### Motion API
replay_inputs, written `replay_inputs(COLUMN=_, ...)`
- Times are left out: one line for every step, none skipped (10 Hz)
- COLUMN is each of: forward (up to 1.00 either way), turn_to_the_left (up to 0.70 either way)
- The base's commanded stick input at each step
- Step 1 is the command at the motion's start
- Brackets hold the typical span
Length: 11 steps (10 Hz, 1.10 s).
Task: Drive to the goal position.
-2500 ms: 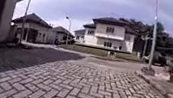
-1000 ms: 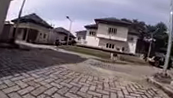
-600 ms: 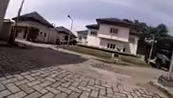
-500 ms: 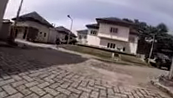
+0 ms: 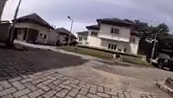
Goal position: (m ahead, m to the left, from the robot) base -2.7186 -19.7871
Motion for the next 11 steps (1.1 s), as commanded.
replay_inputs(forward=0.50, turn_to_the_left=0.00)
replay_inputs(forward=0.50, turn_to_the_left=-0.09)
replay_inputs(forward=0.50, turn_to_the_left=-0.42)
replay_inputs(forward=0.50, turn_to_the_left=-0.50)
replay_inputs(forward=0.50, turn_to_the_left=-0.41)
replay_inputs(forward=0.50, turn_to_the_left=-0.08)
replay_inputs(forward=0.50, turn_to_the_left=0.00)
replay_inputs(forward=0.50, turn_to_the_left=0.00)
replay_inputs(forward=0.50, turn_to_the_left=0.00)
replay_inputs(forward=0.50, turn_to_the_left=0.00)
replay_inputs(forward=0.50, turn_to_the_left=0.00)
